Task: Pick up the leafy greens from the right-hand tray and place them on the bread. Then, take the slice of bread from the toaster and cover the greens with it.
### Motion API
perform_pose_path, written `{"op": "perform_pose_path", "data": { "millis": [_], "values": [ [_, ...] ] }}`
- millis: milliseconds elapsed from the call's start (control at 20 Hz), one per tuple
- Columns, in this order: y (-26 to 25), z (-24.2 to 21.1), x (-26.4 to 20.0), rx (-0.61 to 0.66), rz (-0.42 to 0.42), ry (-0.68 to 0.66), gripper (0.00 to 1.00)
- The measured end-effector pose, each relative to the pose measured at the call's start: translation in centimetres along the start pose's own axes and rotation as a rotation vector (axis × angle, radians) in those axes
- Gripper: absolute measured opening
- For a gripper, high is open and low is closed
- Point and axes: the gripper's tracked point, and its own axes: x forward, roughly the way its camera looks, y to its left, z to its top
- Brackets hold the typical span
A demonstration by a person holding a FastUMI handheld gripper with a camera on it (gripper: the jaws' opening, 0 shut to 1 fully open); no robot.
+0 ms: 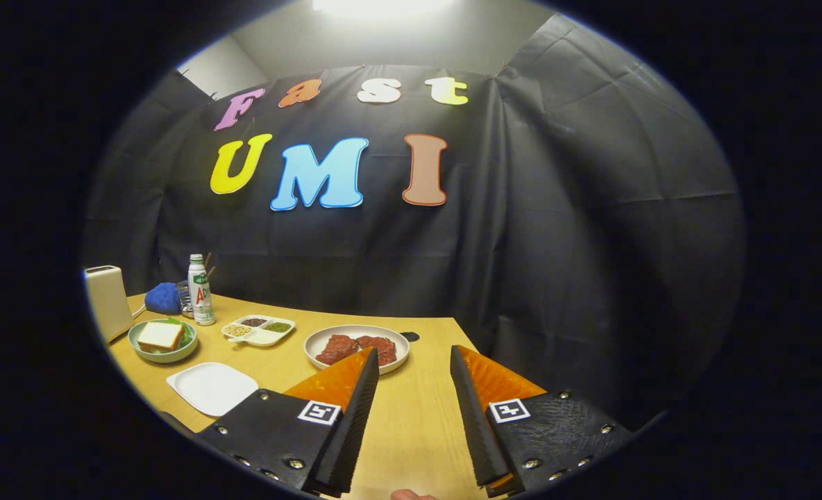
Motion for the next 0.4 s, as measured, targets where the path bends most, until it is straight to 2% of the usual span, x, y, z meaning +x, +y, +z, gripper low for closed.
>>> {"op": "perform_pose_path", "data": {
  "millis": [100, 200, 400],
  "values": [
    [-2.6, -1.1, 0.6, 0.027, 0.018, 0.009, 0.63],
    [-5.9, -2.3, 1.6, 0.032, -0.005, 0.018, 0.63],
    [-10.6, -3.9, 3.1, -0.089, -0.039, -0.022, 0.63]
  ]
}}
